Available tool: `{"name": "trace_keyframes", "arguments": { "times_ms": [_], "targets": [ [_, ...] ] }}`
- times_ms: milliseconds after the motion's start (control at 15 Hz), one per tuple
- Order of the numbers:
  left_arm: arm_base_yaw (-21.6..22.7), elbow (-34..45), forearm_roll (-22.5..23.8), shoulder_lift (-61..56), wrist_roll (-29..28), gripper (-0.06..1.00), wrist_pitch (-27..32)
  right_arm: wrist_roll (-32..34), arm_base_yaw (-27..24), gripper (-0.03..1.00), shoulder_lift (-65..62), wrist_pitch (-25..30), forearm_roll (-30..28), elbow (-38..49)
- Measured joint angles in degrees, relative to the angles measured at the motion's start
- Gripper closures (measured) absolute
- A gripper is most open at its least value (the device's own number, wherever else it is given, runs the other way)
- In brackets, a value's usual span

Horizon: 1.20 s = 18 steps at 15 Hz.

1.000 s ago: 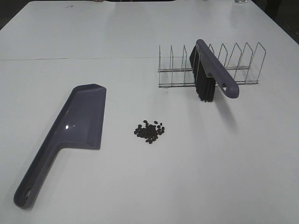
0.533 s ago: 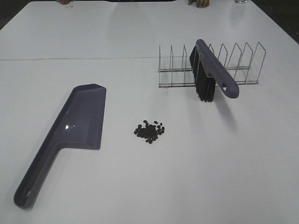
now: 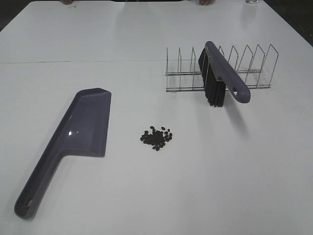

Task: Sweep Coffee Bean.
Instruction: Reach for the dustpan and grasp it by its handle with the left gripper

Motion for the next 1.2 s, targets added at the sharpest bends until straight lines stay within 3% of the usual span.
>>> {"name": "trace_keyframes", "arguments": {
  "times_ms": [267, 400, 800, 1000, 1133, 1200],
  "targets": [
    [0.0, -0.6, 0.2, 2.5, 0.0, -0.05, 1.4, 0.0, 0.0, 0.30, 0.0, 0.0, 0.0, 0.0],
    [0.0, -5.3, 2.3, 15.3, 0.0, -0.05, 8.0, 0.0, 0.0, 0.30, 0.0, 0.0, 0.0, 0.0],
    [0.0, -13.4, 2.5, 41.3, -3.7, -0.05, 8.4, 0.0, 0.0, 0.30, 0.0, 0.0, 0.0, 0.0],
    [-0.5, -14.6, 6.2, 52.3, -5.6, -0.05, 8.0, 0.0, 0.0, 0.30, 0.0, 0.0, 0.0, 0.0],
    [-4.8, -14.7, 8.8, 57.6, -7.6, -0.05, 5.2, 0.0, 0.0, 0.30, 0.0, 0.0, 0.0, 0.0],
    [-12.9, -14.7, 9.9, 65.8, -12.5, -0.05, 0.5, 0.0, 0.0, 0.30, 0.0, 0.0, 0.0, 0.0]
  ]
}}
